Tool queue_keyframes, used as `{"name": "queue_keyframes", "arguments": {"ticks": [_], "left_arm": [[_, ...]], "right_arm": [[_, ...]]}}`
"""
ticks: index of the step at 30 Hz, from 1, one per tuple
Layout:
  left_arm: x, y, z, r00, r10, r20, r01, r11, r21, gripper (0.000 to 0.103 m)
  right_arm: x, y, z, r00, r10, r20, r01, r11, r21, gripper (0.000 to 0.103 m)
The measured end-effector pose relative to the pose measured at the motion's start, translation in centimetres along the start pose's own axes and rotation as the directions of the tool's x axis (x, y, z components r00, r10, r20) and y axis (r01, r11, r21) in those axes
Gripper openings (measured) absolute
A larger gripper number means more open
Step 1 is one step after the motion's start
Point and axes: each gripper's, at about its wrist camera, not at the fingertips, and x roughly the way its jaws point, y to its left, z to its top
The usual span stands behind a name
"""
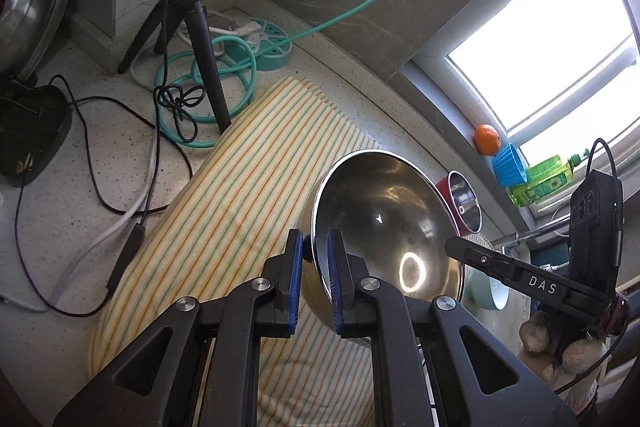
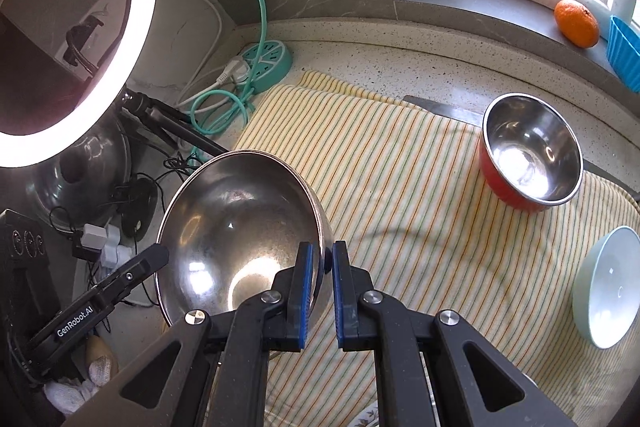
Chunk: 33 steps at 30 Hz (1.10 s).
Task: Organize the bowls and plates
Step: 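Lift the large steel bowl off the cloth, then carry the large steel bowl with both grippers toward the red steel bowl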
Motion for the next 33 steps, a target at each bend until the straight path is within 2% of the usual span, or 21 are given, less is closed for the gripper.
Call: {"name": "queue_keyframes", "arguments": {"ticks": [17, 33], "left_arm": [[-0.5, 1.5, -2.3, 0.998, 0.033, -0.062, -0.030, 0.998, 0.052, 0.010], [0.3, 2.3, -3.1, 0.994, 0.049, -0.101, -0.043, 0.997, 0.061, 0.010]], "right_arm": [[0.8, 0.5, -7.1, 0.999, 0.019, -0.047, -0.016, 0.999, 0.050, 0.009], [1.5, 0.6, -10.4, 0.994, 0.056, -0.098, -0.048, 0.995, 0.086, 0.011]]}}
